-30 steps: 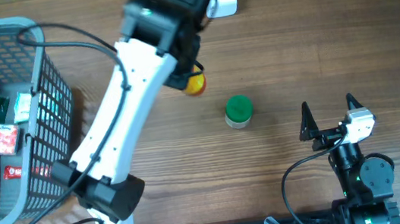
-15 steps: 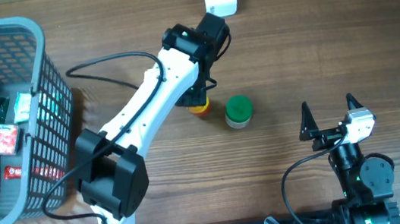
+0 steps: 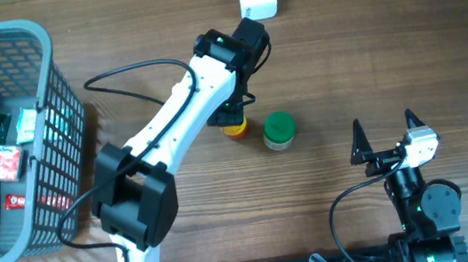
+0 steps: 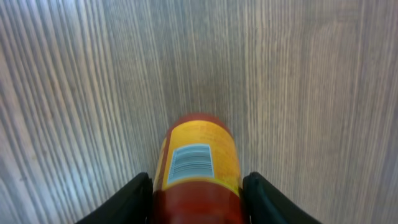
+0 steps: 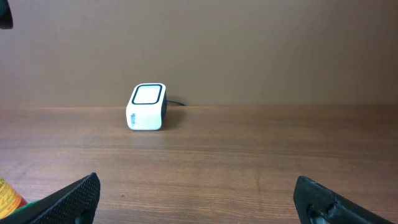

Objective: Scan the item barcode
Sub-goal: 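Carry the bottle with the left gripper and stand it beside the jar, then reach the left gripper into the basket and grasp the Kleenex tissue pack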

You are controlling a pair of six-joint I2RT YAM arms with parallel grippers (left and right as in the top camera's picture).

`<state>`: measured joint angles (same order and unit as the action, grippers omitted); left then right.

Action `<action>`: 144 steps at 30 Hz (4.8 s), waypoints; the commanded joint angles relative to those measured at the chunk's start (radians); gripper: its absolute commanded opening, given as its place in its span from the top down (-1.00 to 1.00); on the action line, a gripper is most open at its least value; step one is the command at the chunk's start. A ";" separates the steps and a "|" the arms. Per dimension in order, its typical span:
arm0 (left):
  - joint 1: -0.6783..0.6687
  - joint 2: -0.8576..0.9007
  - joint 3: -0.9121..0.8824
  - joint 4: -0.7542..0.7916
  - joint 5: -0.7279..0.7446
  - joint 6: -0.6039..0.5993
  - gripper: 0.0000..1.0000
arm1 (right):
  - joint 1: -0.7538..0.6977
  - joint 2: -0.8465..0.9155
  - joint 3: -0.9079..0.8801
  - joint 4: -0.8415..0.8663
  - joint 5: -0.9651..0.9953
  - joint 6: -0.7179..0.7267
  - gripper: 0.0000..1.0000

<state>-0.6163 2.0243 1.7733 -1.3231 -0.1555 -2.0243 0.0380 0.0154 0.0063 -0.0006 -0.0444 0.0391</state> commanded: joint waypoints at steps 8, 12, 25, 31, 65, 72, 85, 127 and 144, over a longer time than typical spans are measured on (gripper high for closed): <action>0.006 0.015 0.008 -0.008 0.024 -0.019 -0.99 | 0.004 -0.008 -0.001 0.002 -0.008 -0.012 -1.00; 0.008 -0.007 0.067 -0.027 0.023 0.091 -0.99 | 0.004 -0.008 -0.001 0.002 -0.008 -0.012 -0.99; 0.026 -0.206 0.244 -0.215 -0.219 0.370 -1.00 | 0.004 -0.008 -0.001 0.002 -0.008 -0.012 -1.00; 0.026 -0.382 0.249 -0.217 -0.446 0.463 -0.99 | 0.004 -0.008 -0.001 0.002 -0.008 -0.013 -0.99; 1.154 -0.404 0.112 -0.201 -0.333 0.737 -1.00 | 0.004 -0.008 -0.001 0.002 -0.008 -0.012 -1.00; 1.192 -0.404 -0.145 0.085 -0.198 1.002 -1.00 | 0.004 -0.008 -0.001 0.002 -0.008 -0.012 -0.99; 1.217 -0.404 -0.442 0.399 -0.147 1.131 -0.78 | 0.004 -0.008 -0.001 0.002 -0.008 -0.012 -1.00; 1.252 -0.197 -0.681 0.862 -0.159 1.157 0.49 | 0.004 -0.008 -0.001 0.002 -0.008 -0.013 -0.99; 1.252 -0.388 -0.680 0.831 -0.154 1.188 0.92 | 0.004 -0.008 -0.001 0.002 -0.008 -0.012 -0.99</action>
<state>0.6304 1.7519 1.0981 -0.4908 -0.3099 -0.8570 0.0380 0.0154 0.0063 -0.0010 -0.0444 0.0391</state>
